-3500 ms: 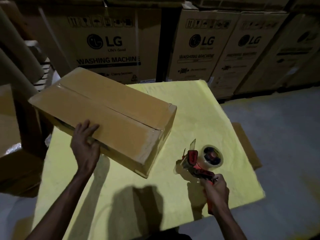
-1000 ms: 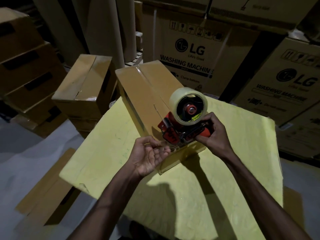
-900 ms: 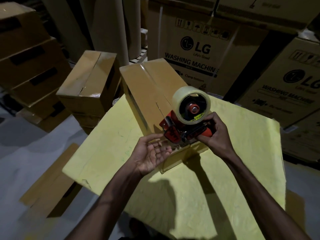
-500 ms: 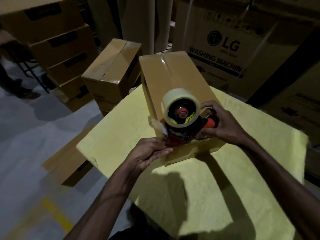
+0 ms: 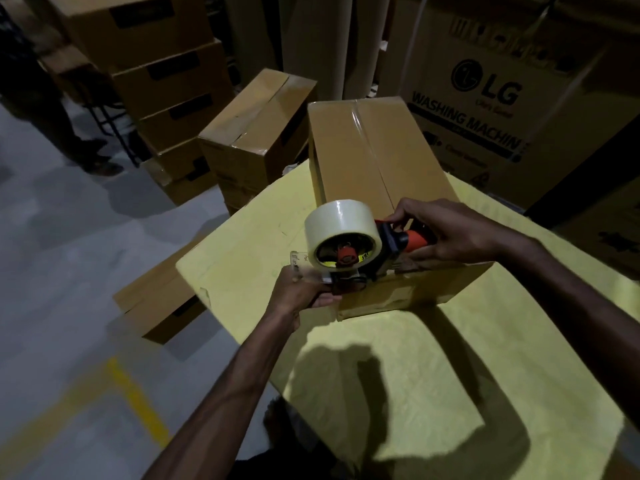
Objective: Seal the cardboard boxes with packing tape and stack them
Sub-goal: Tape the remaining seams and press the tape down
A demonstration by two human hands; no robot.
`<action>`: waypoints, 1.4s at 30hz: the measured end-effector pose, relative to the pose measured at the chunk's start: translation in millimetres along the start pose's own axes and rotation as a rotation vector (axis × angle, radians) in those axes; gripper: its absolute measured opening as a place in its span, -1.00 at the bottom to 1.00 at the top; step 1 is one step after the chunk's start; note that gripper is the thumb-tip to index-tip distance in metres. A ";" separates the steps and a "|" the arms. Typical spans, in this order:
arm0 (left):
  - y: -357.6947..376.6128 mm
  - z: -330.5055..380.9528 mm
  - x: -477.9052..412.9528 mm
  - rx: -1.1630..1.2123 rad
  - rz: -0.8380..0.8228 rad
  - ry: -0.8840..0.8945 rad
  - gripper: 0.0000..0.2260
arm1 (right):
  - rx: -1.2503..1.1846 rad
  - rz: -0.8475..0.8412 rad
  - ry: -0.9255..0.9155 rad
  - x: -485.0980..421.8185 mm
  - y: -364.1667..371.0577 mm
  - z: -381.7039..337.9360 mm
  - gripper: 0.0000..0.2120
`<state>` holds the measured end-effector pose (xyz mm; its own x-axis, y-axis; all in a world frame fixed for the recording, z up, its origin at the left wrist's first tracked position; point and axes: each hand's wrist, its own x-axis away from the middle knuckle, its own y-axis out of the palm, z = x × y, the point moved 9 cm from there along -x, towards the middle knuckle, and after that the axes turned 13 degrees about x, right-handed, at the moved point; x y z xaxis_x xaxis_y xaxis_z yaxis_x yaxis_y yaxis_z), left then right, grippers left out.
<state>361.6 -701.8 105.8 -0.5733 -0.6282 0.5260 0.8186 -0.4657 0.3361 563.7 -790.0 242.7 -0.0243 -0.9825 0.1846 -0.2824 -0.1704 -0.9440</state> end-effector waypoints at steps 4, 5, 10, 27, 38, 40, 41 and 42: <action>-6.6 -7.1 -2.8 0.103 0.005 -0.001 -0.86 | 0.000 0.038 0.000 3.7 -0.3 -4.4 -0.39; -6.5 -6.8 -4.2 0.103 0.007 0.010 -0.83 | 0.000 0.051 -0.003 4.3 -3.0 -5.8 -0.40; -5.1 -7.7 -13.4 0.117 0.024 -0.002 -0.89 | -0.048 0.085 0.008 7.1 -10.1 -4.9 -0.40; -29.6 -9.7 -7.0 -0.082 0.175 0.420 -0.68 | -0.100 0.052 0.036 -9.1 7.1 5.7 -0.53; -30.2 -31.8 -15.9 -0.085 0.078 0.577 -0.86 | -0.113 0.017 0.037 -11.3 4.4 4.2 -0.58; -26.2 -29.8 -13.5 -0.161 0.042 0.625 -0.89 | -0.127 0.023 0.035 -11.3 3.5 4.7 -0.58; -23.7 -30.4 -11.9 -0.207 0.031 0.651 -0.89 | -0.138 0.028 0.036 -11.0 2.9 6.2 -0.58; -21.4 -31.1 -9.2 -0.257 0.041 0.686 -0.86 | -0.148 0.035 0.039 -10.3 2.3 8.0 -0.59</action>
<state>348.3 -705.5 69.4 -0.5038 -0.8578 -0.1017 0.8543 -0.5123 0.0884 571.0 -780.9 236.4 -0.0729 -0.9836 0.1651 -0.4188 -0.1201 -0.9001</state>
